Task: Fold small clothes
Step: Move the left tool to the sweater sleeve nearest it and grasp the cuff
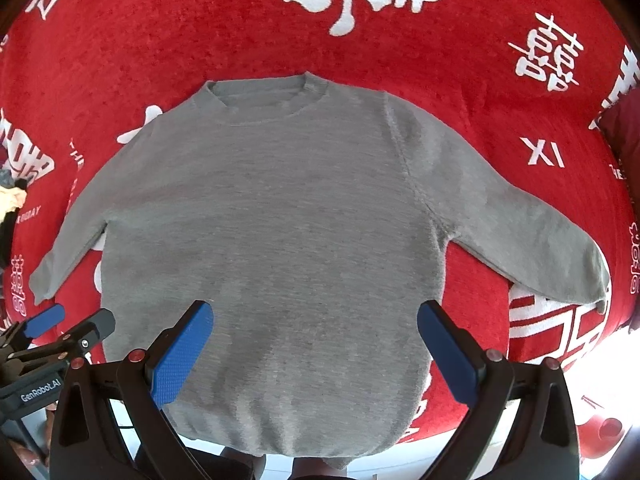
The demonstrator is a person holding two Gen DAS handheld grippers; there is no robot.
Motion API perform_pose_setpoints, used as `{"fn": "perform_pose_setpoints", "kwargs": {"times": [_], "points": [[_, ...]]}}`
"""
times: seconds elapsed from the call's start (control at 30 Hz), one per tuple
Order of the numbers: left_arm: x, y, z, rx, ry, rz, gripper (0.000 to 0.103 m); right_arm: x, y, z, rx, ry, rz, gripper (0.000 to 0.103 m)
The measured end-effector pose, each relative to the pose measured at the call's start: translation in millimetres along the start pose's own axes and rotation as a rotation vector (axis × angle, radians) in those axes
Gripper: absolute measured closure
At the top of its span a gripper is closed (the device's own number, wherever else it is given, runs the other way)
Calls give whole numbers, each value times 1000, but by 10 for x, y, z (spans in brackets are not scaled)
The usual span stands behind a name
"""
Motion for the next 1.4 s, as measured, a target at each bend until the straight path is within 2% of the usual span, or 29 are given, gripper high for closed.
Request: {"fn": "perform_pose_setpoints", "kwargs": {"times": [0.2,0.37,0.5,0.7,0.83,1.0,1.13,1.33,1.4], "points": [[8,2,107,31,26,0,0,0,-23,145,-8,17,4,1],[13,-33,423,125,138,-2,0,24,-57,391,-21,72,4,1],[7,-86,866,156,249,-26,0,86,-128,698,-59,137,19,1],[26,-154,1793,182,433,-144,0,248,-273,1300,-108,278,44,1],[87,-333,2513,253,611,-225,0,353,-385,1662,-153,334,66,1],[233,-732,3163,396,825,-250,0,463,-501,1984,-184,385,94,1],[236,-806,3352,495,883,-328,0,515,-520,2186,-199,426,99,1],[107,-865,3525,597,947,-388,0,510,-544,2398,-206,465,106,1],[30,-883,3541,605,959,-401,0,498,-543,2445,-215,470,106,1]]}}
Point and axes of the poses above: each gripper's, at about its wrist camera, not at the fingertips, and y roughly against the way its jaws point, z to its left, x to its underside, the point moved 2 cm from there along -y, roughly the way its jaws point, and after that the axes turned 2 degrees about -z, right-handed, at the moved point
